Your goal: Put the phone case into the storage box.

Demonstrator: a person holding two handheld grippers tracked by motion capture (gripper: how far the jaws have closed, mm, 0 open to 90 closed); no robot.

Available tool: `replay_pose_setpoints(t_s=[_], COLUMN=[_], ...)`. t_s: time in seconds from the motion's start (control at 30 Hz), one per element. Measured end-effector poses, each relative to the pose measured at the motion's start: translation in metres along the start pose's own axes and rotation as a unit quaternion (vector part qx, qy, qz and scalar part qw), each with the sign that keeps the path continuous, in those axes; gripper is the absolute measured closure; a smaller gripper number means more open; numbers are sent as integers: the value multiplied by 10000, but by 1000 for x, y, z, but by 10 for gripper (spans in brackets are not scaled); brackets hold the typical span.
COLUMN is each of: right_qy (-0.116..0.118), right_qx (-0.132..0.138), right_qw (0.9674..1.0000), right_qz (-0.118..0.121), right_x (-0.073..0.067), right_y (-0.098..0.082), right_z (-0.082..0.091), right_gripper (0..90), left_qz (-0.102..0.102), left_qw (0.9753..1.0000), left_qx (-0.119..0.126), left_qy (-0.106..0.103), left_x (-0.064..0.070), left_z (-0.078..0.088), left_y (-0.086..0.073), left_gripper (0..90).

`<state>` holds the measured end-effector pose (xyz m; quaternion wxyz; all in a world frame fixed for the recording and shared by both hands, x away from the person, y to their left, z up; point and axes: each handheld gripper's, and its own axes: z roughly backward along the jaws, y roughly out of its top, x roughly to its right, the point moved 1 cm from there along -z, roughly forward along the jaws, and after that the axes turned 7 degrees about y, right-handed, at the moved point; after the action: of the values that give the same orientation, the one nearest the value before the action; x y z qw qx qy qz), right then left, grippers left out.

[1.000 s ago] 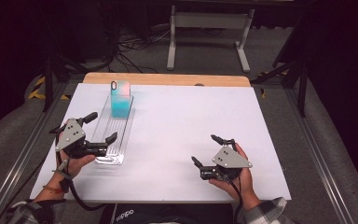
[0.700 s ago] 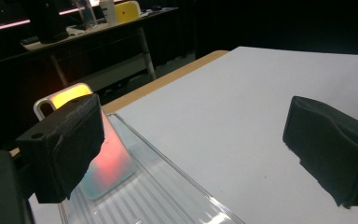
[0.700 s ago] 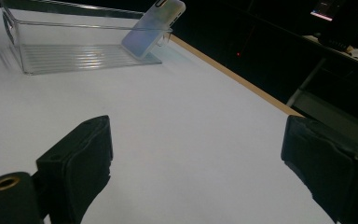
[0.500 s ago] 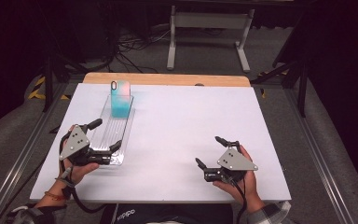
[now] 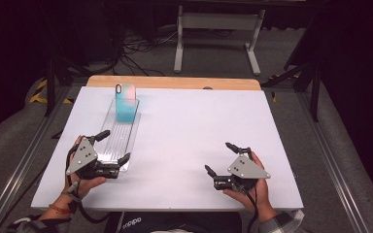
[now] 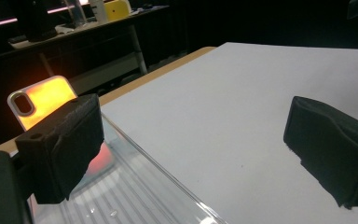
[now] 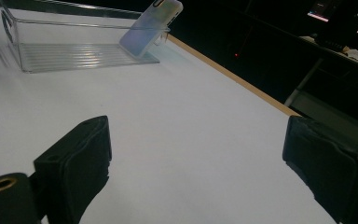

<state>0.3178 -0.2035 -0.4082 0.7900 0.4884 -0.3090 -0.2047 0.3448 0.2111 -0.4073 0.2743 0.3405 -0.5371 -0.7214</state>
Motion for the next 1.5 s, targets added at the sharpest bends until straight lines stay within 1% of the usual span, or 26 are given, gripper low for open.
replay_pose_setpoints(t_s=[0.03, 0.07, 0.13, 0.2, 0.27, 0.3, 0.33, 0.37, 0.4, 0.47, 0.5, 0.53, 0.57, 0.6, 0.67, 0.7, 0.73, 0.8, 0.83, 0.93, 1.03, 1.13, 1.3, 1.4, 1.43, 1.5], right_qy=[14, 18, 4, 9, -49, -38, -39, -44, -32, 24, 41, 47, 63, 49, 31, 11, 5, -1, -6, 18, 25, 46, 2, -13, -20, -34], right_qx=[9, 8, -28, -33, -61, -65, -52, -40, -44, -22, -27, -42, -61, -78, -77, -68, -53, 6, 27, 65, 81, 54, 18, -25, -31, -58], right_qw=[10000, 10000, 10000, 10000, 10000, 10000, 10000, 10000, 10000, 10000, 10000, 9999, 9999, 9999, 10000, 10000, 10000, 10000, 10000, 9999, 9999, 10000, 10000, 10000, 10000, 10000], right_qz=[22, 31, 42, 35, 60, 61, 51, 52, 57, 63, 72, 79, 71, 52, 42, 17, 10, -50, -81, -131, -116, -68, -33, 18, 30, 37], right_x=[0, -1, -2, -2, -3, -3, -3, -3, -3, -3, -4, -4, -4, -4, -3, -3, -3, -2, -2, -2, -3, -4, -5, -7, -8, -9], right_y=[0, -1, -2, -3, -3, -4, -4, -5, -5, -6, -7, -8, -9, -10, -11, -11, -11, -11, -11, -10, -10, -9, -9, -8, -8, -8], right_z=[0, 1, 1, 2, 3, 3, 4, 4, 4, 4, 4, 3, 2, 2, 3, 4, 5, 6, 6, 6, 5, 4, 2, 1, 1, 0], right_gripper=[83, 83, 83, 83, 81, 81, 79, 78, 70, 62, 56, 54, 50, 46, 45, 37, 31, 31, 30, 31, 31, 30, 30, 31, 31, 31], left_qz=[-22, 3, -27, -15, -40, -47, 10, -2, 3, 2, -18, -83, -83, -29, 7, -19, 9, -28, -41, -6, -13, 28, 62, -20, 33, 2], left_qw=[10000, 10000, 10000, 9999, 9999, 9998, 9998, 9998, 9998, 9996, 9997, 9995, 9995, 9994, 9992, 9992, 9991, 9991, 9988, 9989, 9988, 9989, 9988, 9988, 9988, 9990], left_qx=[-9, -15, -24, -53, -71, -80, -91, -105, -87, -174, -148, -199, -199, -223, -258, -246, -278, -292, -316, -285, -333, -313, -304, -315, -272, -251], left_qy=[-15, -70, -70, -139, -137, -154, -199, -189, -170, -207, -186, -230, -230, -270, -293, -307, -331, -307, -359, -367, -367, -357, -388, -375, -402, -379], left_x=[1, 3, 6, 8, 10, 10, 11, 11, 12, 13, 14, 13, 13, 14, 14, 14, 14, 16, 16, 18, 18, 18, 19, 18, 19, 19], left_z=[0, 0, -2, -2, -2, -2, -2, -2, -2, -1, -1, 0, 0, 0, 0, 0, 0, -1, -1, -2, -2, -2, -1, 0, 1, 1], left_y=[-1, -2, -4, -5, -7, -7, -8, -9, -10, -13, -14, -15, -15, -18, -20, -21, -22, -24, -24, -25, -26, -26, -25, -25, -25, -25], left_gripper=[55, 55, 55, 57, 56, 56, 56, 56, 57, 60, 60, 61, 60, 60, 60, 60, 60, 60, 60, 59, 56, 56, 55, 54, 54, 53])
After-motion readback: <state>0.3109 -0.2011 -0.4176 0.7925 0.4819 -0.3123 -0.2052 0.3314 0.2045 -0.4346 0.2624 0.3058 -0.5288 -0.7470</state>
